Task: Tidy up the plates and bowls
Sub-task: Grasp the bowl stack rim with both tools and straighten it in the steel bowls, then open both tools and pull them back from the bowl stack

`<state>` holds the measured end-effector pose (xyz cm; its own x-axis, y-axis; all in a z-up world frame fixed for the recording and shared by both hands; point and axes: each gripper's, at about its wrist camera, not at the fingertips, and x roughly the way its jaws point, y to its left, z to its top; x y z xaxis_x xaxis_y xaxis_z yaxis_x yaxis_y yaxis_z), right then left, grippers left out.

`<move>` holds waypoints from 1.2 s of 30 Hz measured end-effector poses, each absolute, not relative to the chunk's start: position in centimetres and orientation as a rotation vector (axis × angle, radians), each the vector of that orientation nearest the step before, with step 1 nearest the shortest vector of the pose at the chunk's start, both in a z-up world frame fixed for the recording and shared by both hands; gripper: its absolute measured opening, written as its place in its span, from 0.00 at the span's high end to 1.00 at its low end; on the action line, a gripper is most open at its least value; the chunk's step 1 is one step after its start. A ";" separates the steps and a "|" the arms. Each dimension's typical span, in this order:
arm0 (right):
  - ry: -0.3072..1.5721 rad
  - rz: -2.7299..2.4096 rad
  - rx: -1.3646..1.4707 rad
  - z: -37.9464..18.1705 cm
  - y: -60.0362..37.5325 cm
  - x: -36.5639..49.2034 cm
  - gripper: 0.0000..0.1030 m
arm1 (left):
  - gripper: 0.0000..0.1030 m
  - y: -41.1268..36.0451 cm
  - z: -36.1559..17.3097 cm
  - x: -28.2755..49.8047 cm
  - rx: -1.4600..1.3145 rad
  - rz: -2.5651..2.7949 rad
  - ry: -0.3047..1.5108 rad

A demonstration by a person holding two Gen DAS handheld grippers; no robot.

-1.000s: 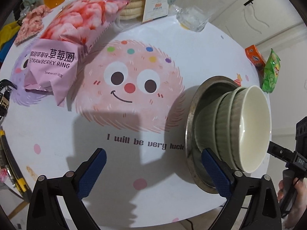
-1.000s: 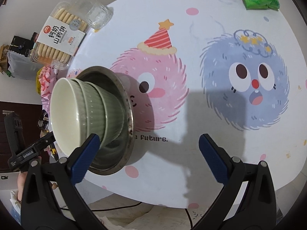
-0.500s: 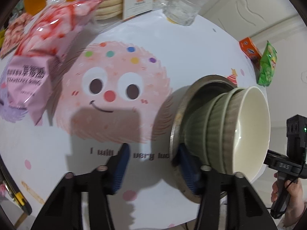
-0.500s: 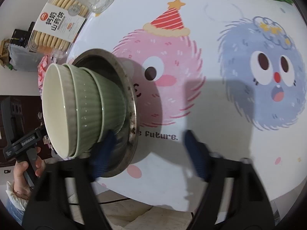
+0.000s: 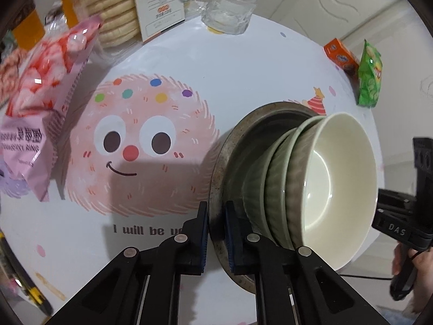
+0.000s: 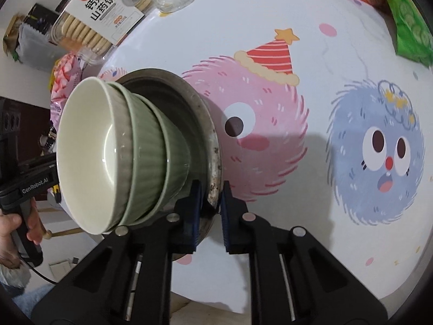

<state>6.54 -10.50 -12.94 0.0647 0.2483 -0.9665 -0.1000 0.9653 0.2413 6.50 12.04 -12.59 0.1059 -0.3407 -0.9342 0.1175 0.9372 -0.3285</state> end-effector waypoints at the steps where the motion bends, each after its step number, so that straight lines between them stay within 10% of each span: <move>1: 1.476 0.262 0.097 -12.9 -10.2 6.5 0.85 | 0.90 12.1 -12.5 6.4 -0.185 -0.339 1.424; 36: 1.351 0.106 0.083 -9.0 -15.5 7.4 0.81 | 0.81 7.7 -10.0 8.1 -0.049 -0.321 1.315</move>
